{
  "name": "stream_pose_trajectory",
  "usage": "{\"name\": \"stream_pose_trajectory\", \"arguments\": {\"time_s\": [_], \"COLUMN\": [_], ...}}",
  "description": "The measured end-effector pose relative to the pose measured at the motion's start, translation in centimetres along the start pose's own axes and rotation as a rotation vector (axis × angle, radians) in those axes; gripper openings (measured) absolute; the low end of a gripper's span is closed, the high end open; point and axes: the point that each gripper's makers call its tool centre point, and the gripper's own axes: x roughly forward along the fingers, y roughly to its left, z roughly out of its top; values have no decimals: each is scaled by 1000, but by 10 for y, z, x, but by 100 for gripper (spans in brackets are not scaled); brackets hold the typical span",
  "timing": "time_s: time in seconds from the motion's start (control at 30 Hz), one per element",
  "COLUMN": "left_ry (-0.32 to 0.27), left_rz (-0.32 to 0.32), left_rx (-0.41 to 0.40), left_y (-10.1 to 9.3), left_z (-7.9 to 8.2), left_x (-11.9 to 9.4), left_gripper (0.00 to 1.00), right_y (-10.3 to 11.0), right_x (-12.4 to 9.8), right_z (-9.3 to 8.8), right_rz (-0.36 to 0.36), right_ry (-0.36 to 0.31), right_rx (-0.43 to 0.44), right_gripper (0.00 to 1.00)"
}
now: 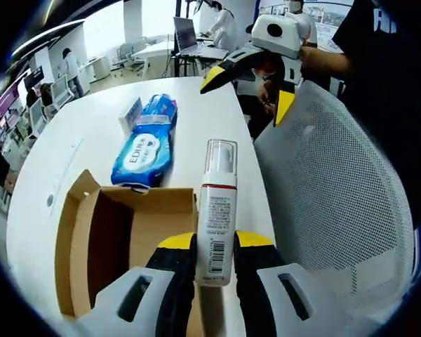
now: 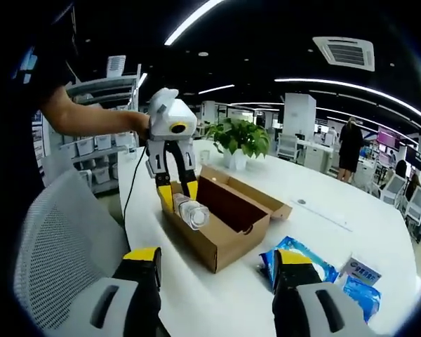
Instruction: Operate the shoe box by opening the lid, removing the specified soft item, and placing it in the target area until the item is outside and the box remains undamaged.
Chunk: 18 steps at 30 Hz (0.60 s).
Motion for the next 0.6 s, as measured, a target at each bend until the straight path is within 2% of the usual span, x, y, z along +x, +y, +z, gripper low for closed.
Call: {"name": "stream_pose_trajectory", "arguments": {"time_s": [0.27,0.6], "left_ry": [-14,-30], "left_rz": [-52,-107], "left_rx": [42,80], "left_y": [-14,-25], "left_z": [13,24], "left_x": [7,17], "left_gripper": [19,19], "right_y": [12,21], "right_x": [5,11], "right_z": [4,8], "right_rz": [50,86], "right_ry": [-10,-21], "right_rx": [-13,-25], "right_gripper": [54,52]}}
